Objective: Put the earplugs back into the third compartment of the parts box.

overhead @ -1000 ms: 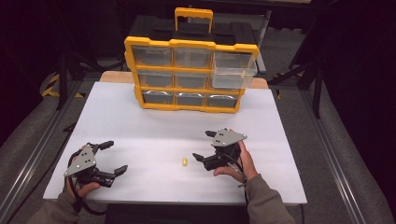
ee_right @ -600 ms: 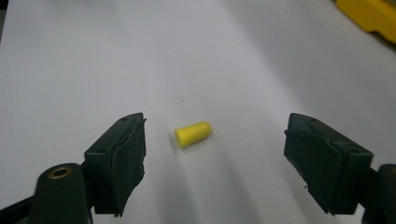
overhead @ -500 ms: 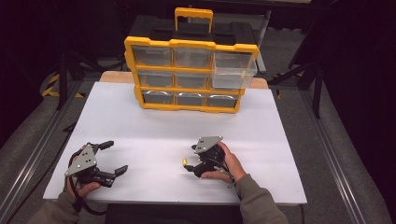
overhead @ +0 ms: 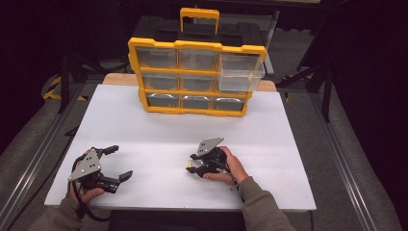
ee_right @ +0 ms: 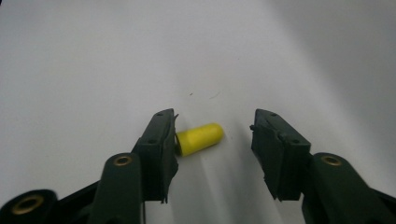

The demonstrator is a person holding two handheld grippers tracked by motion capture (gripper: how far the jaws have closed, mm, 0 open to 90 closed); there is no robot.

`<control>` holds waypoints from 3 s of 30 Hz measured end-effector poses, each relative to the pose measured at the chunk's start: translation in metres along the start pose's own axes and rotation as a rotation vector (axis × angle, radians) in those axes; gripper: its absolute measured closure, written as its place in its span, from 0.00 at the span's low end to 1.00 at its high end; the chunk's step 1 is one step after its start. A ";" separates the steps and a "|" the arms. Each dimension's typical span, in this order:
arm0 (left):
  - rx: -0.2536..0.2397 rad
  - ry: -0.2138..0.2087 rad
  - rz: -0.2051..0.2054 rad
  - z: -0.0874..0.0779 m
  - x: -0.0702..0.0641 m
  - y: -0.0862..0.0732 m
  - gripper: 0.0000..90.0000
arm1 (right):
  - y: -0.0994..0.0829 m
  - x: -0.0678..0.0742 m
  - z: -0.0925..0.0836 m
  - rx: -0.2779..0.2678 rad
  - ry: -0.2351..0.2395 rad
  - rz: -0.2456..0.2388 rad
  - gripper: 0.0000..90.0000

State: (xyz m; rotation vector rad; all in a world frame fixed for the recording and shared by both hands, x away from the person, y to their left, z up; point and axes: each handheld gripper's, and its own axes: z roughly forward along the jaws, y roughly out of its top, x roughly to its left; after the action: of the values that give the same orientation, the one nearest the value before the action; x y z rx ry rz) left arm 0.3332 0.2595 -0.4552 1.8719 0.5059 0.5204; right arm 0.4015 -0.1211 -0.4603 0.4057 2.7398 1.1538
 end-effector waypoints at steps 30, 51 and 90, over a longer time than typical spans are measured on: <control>0.000 -0.004 0.002 -0.001 0.001 0.000 0.05 | 0.012 0.017 -0.022 -0.057 -0.070 -0.079 0.80; 0.004 -0.004 0.000 0.000 0.001 0.000 0.05 | 0.024 0.020 -0.095 -0.240 -0.216 -0.079 0.81; -0.007 -0.004 -0.009 -0.002 0.002 0.000 0.05 | 0.122 -0.059 -0.252 -0.403 -0.667 0.026 0.81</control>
State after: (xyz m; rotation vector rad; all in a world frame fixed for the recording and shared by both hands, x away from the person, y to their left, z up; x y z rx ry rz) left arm 0.3333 0.2620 -0.4547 1.8629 0.5084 0.5119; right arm 0.4222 -0.2284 -0.1959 0.6304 1.8932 1.2519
